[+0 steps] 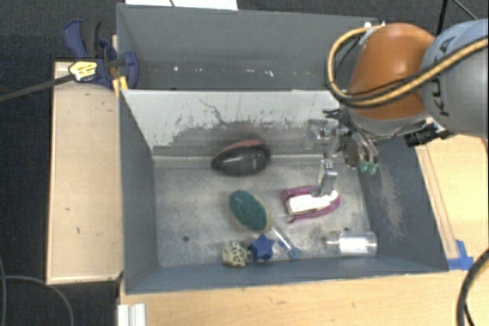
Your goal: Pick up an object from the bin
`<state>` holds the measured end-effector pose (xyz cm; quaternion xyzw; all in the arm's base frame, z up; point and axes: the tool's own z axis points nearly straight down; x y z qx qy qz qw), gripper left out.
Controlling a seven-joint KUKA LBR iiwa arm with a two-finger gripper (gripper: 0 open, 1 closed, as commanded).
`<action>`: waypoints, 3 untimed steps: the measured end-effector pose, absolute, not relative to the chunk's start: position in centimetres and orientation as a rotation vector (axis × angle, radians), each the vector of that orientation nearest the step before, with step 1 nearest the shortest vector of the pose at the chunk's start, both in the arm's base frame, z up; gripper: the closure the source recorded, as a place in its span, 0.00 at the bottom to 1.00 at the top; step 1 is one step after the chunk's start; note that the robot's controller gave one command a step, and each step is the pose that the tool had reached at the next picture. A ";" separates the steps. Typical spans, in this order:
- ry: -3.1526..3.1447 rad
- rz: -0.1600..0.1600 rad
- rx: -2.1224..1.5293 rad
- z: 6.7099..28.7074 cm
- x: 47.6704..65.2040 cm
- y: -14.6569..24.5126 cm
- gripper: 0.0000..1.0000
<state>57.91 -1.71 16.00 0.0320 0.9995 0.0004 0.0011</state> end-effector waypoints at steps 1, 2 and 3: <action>3.147 0.000 -0.053 6.8 52.2 -5.2 0.00; 3.139 0.001 -0.055 7.2 52.5 -5.0 1.00; 3.127 -0.002 -0.125 17.3 55.8 -5.3 1.00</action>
Offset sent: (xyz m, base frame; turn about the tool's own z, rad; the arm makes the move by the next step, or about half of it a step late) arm -0.0544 -0.0329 -0.0885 -0.1005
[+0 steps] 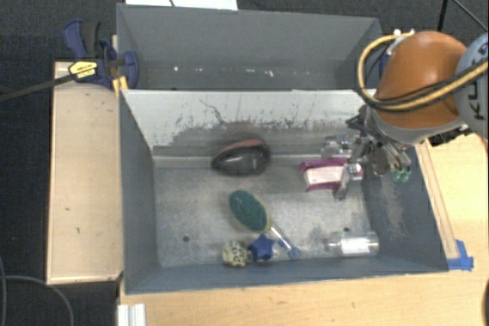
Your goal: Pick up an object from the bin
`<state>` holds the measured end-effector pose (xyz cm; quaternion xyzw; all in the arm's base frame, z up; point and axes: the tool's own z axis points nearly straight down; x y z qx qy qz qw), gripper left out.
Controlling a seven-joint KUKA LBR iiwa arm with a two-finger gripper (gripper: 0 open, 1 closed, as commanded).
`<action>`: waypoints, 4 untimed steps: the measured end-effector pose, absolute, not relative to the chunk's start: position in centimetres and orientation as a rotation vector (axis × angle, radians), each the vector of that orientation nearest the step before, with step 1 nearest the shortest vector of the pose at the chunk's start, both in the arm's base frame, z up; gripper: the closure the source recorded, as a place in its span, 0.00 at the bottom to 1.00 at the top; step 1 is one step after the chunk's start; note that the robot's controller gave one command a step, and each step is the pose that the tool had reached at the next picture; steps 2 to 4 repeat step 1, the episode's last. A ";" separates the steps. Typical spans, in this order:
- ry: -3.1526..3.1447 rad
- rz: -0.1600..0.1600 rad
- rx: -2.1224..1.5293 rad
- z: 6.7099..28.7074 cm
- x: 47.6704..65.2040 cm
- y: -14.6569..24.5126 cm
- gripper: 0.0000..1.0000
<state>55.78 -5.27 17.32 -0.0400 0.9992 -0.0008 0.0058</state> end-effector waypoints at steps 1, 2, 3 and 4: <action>3.127 -0.002 -0.159 25.6 55.4 -5.0 1.00; 3.127 -0.002 -0.159 25.6 55.4 -5.0 1.00; 3.127 -0.002 -0.159 25.6 55.4 -5.0 1.00; 3.127 -0.002 -0.159 25.6 55.4 -5.0 1.00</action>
Offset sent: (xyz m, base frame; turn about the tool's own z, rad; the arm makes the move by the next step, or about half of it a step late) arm -0.0062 0.0022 0.0781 -0.0250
